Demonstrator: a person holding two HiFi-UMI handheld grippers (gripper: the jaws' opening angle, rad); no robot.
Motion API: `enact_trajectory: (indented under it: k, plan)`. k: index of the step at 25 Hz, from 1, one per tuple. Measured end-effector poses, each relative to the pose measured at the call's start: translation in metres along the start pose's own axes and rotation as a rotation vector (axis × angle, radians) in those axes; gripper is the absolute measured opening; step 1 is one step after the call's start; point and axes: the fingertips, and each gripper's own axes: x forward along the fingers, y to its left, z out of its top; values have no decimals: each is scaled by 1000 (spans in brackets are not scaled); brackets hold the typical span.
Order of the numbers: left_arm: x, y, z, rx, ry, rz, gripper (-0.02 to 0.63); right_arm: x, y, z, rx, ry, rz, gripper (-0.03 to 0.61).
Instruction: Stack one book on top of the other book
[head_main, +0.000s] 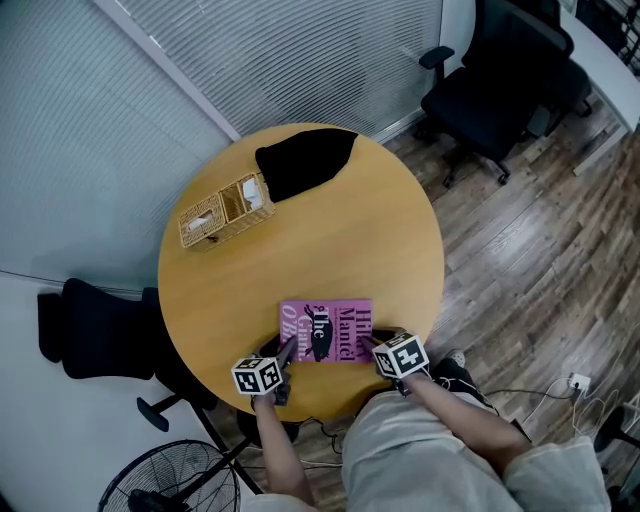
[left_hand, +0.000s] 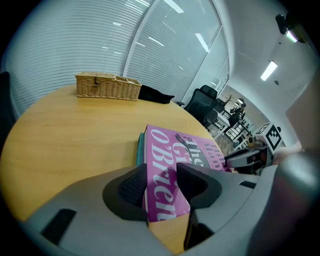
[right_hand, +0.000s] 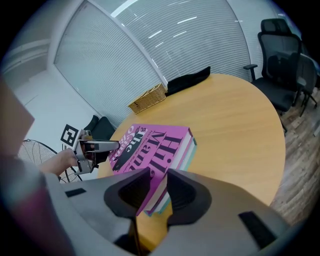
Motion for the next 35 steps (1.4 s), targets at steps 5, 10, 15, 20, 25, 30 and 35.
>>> enact_trajectory:
  k: [5, 10, 15, 20, 25, 30, 35]
  plan:
    - [0, 1, 0, -3, -4, -4, 206, 1, 0, 0, 3, -5, 3, 109]
    - [0, 2, 2, -15, -28, 18, 207, -1, -1, 1, 12, -17, -3, 110]
    - [-8, 9, 8, -49, -90, 63, 213, -3, -1, -4, -6, -5, -16, 130]
    - [-25, 7, 14, -74, -160, 87, 213, -9, 5, -13, -34, 18, 2, 131]
    - [-34, -14, -5, -95, -188, 103, 213, -29, 3, -10, -63, 4, 33, 126]
    - [-45, -44, -17, -139, -255, 140, 213, -59, -1, 2, -142, -36, 62, 123]
    - [-59, -84, -19, -169, -326, 177, 213, -77, -2, 9, -276, -53, 76, 123]
